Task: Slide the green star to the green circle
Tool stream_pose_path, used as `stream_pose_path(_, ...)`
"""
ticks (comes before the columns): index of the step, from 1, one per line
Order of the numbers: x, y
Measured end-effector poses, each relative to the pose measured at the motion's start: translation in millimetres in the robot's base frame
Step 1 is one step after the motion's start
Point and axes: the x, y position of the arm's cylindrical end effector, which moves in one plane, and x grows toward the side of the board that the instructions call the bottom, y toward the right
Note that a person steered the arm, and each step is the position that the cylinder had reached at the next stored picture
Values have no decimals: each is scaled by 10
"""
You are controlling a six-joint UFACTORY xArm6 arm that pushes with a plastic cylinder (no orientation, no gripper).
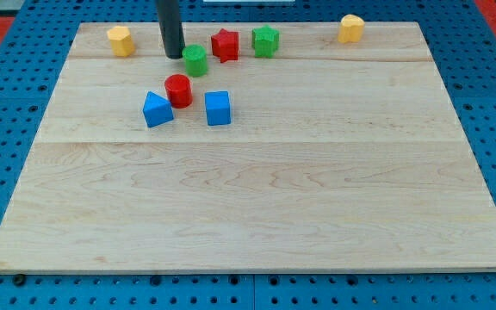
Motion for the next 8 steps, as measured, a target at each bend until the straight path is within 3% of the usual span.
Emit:
stream_pose_path(1, 57, 472)
stream_pose_path(3, 568, 1736)
stream_pose_path(5, 41, 2015)
stream_pose_path(7, -817, 1849)
stream_pose_path(8, -827, 1508)
